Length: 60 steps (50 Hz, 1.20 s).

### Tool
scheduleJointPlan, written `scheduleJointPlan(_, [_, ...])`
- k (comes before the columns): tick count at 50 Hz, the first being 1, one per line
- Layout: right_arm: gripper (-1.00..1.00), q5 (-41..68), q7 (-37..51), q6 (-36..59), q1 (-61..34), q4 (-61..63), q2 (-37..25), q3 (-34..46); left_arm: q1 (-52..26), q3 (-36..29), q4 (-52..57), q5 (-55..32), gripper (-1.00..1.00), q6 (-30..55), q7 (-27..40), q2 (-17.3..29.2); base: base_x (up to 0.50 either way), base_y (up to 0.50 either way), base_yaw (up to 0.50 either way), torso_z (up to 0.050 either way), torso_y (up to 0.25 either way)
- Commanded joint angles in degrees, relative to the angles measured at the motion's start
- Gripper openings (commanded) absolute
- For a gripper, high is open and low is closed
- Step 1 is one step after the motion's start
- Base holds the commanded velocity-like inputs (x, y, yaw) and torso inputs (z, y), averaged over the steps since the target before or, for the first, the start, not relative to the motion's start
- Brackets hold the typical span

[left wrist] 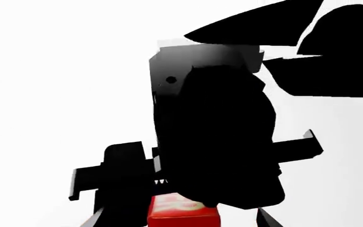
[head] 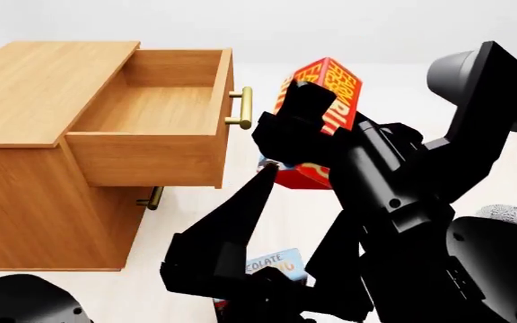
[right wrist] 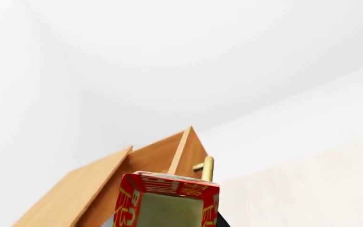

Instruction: Put the butter at the back in the top drawer of the cabinet and close it.

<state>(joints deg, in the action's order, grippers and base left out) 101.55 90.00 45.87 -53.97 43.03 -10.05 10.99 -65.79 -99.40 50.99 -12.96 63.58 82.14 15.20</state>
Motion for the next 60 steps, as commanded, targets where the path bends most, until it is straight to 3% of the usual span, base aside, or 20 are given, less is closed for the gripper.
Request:
scheduleJointPlan(1, [-1.00, -0.7, -0.8, -6.5, -0.6, 1.5, -4.1, 5.1, 0.5, 1.5, -3.2, 0.3, 1.00, -0.5, -1.3, 0.8, 0.00, 0.00, 0.00, 0.000, 0.010])
scheduleJointPlan(60, [-1.00, -1.6, -2.1, -12.0, 0.2, 2.8, -8.1, 9.5, 3.9, 5.7, -13.4, 0.0, 1.00, -7.9, -7.0, 3.3, 0.00, 0.00, 0.00, 0.001, 0.001])
